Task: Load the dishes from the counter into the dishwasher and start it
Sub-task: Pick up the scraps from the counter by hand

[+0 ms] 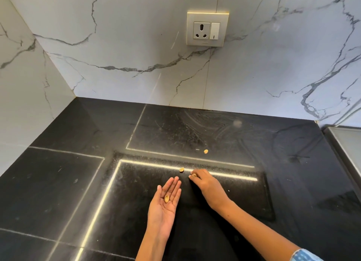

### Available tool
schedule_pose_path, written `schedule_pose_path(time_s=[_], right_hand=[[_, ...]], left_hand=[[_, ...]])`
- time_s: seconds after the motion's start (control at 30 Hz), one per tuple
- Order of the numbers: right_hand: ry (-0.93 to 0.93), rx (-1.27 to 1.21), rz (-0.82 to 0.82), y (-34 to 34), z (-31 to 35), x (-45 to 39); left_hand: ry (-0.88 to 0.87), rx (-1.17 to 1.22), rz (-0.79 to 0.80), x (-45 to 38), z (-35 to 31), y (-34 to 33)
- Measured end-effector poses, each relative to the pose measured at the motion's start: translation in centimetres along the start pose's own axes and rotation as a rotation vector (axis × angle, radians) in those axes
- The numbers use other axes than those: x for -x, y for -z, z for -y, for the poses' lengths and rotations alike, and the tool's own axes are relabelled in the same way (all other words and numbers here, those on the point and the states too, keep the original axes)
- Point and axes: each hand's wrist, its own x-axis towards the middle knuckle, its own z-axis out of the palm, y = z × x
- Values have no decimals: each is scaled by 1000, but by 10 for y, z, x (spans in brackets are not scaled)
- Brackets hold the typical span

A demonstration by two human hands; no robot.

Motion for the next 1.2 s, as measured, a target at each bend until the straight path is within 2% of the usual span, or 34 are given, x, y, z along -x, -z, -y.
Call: schedule_pose_path(time_s=[0.1, 0.23, 0.3, 0.4, 0.47, 0.53, 0.63, 0.73, 0.8, 0.87, 0.97, 1.03, 1.2], right_hand=[[-105, -47, -48, 7, 3, -11], [-257, -287, -198, 27, 12, -26], [-217, -400, -198, 40, 27, -28], [-99, -501, -58, 51, 45, -24], [-54, -492, 12, 50, 49, -21], [-34, -479, 0, 54, 48, -22], [-54, -472, -114, 64, 39, -29], [-196, -393, -215, 59, 14, -41], [-208, -316, -77, 47, 2, -50], [-104, -223, 110, 29, 1, -54], [72, -134, 230, 8, 6, -50], [113, -91, 243, 5, 2, -39], [63, -93, 96, 26, -28, -9]], left_hand=[[4, -19, 1, -5, 4, -5], [10, -57, -4, -17, 11, -18], [21, -46, -8, -22, 15, -28], [61, 19, -7, -28, 19, -38], [99, 45, 13, -33, 20, -41], [104, 65, 5, -36, 20, -43], [61, 143, -50, -37, 18, -43], [-1, 161, -78, -34, 7, -34], [-25, 157, -101, -31, 2, -26], [-34, 161, -120, -28, 0, -23], [-36, 152, -121, -25, 5, -22], [-27, 155, -111, -23, 8, -23], [-23, 137, -88, -15, 11, -25]])
